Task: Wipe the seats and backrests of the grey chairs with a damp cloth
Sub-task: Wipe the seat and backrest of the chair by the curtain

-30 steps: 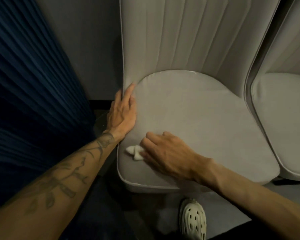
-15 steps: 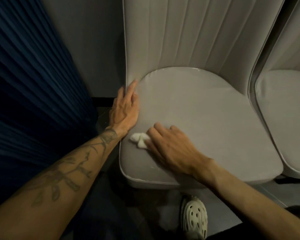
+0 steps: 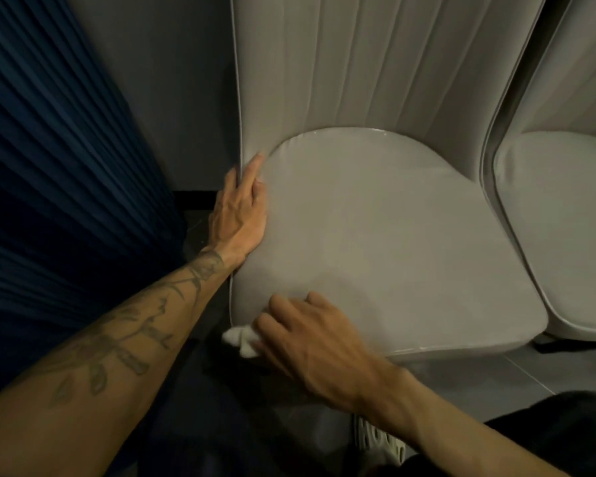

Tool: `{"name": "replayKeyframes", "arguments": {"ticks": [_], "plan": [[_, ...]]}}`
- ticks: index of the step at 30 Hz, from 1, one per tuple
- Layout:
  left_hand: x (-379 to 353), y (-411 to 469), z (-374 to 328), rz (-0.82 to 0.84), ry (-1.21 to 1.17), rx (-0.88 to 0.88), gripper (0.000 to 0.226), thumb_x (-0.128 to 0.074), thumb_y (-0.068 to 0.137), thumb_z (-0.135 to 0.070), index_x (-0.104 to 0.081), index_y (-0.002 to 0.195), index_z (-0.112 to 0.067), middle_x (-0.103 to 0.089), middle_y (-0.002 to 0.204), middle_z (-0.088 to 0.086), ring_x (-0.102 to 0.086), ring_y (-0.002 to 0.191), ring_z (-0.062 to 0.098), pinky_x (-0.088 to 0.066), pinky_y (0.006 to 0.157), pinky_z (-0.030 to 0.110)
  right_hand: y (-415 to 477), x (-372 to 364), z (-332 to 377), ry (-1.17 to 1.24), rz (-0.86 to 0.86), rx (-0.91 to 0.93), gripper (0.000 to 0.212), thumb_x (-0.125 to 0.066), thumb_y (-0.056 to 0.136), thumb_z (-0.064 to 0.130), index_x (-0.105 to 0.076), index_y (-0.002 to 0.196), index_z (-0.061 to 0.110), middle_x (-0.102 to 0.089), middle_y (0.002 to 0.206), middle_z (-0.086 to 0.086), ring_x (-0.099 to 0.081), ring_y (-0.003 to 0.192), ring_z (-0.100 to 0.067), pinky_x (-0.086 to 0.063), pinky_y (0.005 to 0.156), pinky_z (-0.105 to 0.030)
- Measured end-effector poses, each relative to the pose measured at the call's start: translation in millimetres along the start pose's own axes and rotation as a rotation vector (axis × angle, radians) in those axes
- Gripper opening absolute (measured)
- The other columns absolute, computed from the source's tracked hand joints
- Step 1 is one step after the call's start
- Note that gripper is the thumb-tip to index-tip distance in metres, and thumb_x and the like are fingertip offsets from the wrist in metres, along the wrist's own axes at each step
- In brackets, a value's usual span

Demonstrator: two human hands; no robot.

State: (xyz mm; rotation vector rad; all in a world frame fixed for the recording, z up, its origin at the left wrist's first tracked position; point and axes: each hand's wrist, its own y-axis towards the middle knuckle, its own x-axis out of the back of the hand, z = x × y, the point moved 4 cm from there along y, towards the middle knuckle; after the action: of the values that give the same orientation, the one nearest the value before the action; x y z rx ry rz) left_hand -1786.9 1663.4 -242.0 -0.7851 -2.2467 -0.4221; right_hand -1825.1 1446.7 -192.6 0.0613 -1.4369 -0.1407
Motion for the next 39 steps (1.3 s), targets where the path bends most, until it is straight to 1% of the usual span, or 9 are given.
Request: {"name": "replayKeyframes", "arguments": {"ticks": [6, 11, 15, 21, 25, 28, 31, 36, 39], "plan": [[0.5, 0.5, -0.1, -0.008, 0.001, -0.018, 0.05, -0.029, 0.111, -0.036, -0.028, 0.16, -0.048, -0.035, 0.163, 0.009, -0.046, 0.14, 0.037, -0.041, 0.115, 0.052, 25.0, -1.1, 5.1, -0.012, -0.078, -0.221, 0.022, -0.038, 0.103, 0.042, -0.048, 0.102, 0.023, -0.05, 0.095, -0.002, -0.05, 0.072, -0.024, -0.027, 0.067, -0.036], [-0.4, 0.5, -2.7, -0.031, -0.011, -0.024, 0.05, -0.03, 0.111, -0.036, -0.029, 0.158, -0.049, -0.04, 0.156, 0.008, -0.05, 0.135, 0.036, -0.043, 0.113, 0.049, -29.2, 3.5, -13.8, -0.011, -0.071, -0.204, 0.025, -0.032, 0.107, 0.041, -0.047, 0.093, 0.025, -0.047, 0.09, 0.0, -0.05, 0.07, -0.025, -0.032, 0.066, -0.039], [0.5, 0.1, -2.4, -0.028, 0.001, -0.022, 0.05, -0.031, 0.11, -0.036, -0.028, 0.158, -0.051, -0.041, 0.155, 0.008, -0.051, 0.132, 0.037, -0.046, 0.109, 0.051, -15.8, 3.0, -22.6, -0.072, -0.134, -0.44, 0.019, -0.043, 0.101, 0.04, -0.048, 0.09, 0.025, -0.049, 0.086, -0.001, -0.051, 0.07, -0.026, -0.032, 0.064, -0.039], [1.7, -0.5, -7.0, -0.027, 0.021, -0.029, 0.05, -0.033, 0.109, -0.039, -0.03, 0.158, -0.047, -0.04, 0.155, 0.012, -0.052, 0.13, 0.042, -0.046, 0.108, 0.053, -36.1, 0.9, -29.5, -0.109, -0.157, -0.384, 0.019, -0.041, 0.103, 0.041, -0.048, 0.092, 0.027, -0.048, 0.088, 0.0, -0.049, 0.072, -0.025, -0.034, 0.066, -0.039], [2.4, -4.8, -8.5, 0.016, 0.055, -0.014, 0.052, -0.032, 0.109, -0.046, -0.023, 0.16, -0.047, -0.036, 0.157, 0.016, -0.05, 0.132, 0.044, -0.045, 0.108, 0.055, -110.0, 26.0, -90.8, -0.206, -0.179, -0.709, 0.023, -0.034, 0.103, 0.04, -0.048, 0.094, 0.024, -0.046, 0.086, 0.001, -0.048, 0.068, -0.028, -0.034, 0.063, -0.04], [5.5, -11.5, -12.3, 0.086, 0.084, 0.02, 0.056, -0.027, 0.108, -0.055, -0.018, 0.162, -0.047, -0.018, 0.17, 0.011, -0.041, 0.144, 0.044, -0.039, 0.116, 0.055, -126.4, 28.8, -96.3, -0.185, -0.248, -0.838, 0.025, -0.033, 0.104, 0.04, -0.045, 0.094, 0.022, -0.042, 0.085, 0.002, -0.044, 0.066, -0.026, -0.03, 0.06, -0.037], [6.4, -35.2, -14.7, 0.172, 0.127, 0.006, 0.059, -0.025, 0.106, -0.061, -0.018, 0.163, -0.045, 0.001, 0.174, 0.001, -0.027, 0.152, 0.041, -0.029, 0.122, 0.054, -89.4, 10.6, -58.8, -0.178, -0.277, -0.824, 0.02, -0.047, 0.103, 0.036, -0.048, 0.089, 0.021, -0.047, 0.084, -0.003, -0.045, 0.065, -0.03, -0.033, 0.06, -0.04], [12.3, -58.5, -18.1, 0.078, 0.132, -0.007, 0.053, -0.034, 0.109, -0.05, -0.035, 0.16, -0.036, -0.008, 0.174, 0.003, -0.031, 0.15, 0.039, -0.035, 0.12, 0.052, -53.1, -4.8, -22.9, -0.172, -0.288, -0.626, 0.019, -0.046, 0.102, 0.039, -0.048, 0.09, 0.025, -0.047, 0.083, -0.001, -0.043, 0.066, -0.026, -0.03, 0.062, -0.038], [12.1, -59.8, -19.1, 0.072, 0.127, -0.022, 0.053, -0.033, 0.11, -0.05, -0.035, 0.161, -0.036, -0.008, 0.174, 0.002, -0.03, 0.151, 0.037, -0.035, 0.12, 0.051, -101.6, 10.9, -67.1, -0.283, -0.244, -0.699, 0.024, -0.036, 0.105, 0.038, -0.051, 0.094, 0.024, -0.049, 0.088, -0.001, -0.048, 0.071, -0.028, -0.032, 0.064, -0.04]]}}
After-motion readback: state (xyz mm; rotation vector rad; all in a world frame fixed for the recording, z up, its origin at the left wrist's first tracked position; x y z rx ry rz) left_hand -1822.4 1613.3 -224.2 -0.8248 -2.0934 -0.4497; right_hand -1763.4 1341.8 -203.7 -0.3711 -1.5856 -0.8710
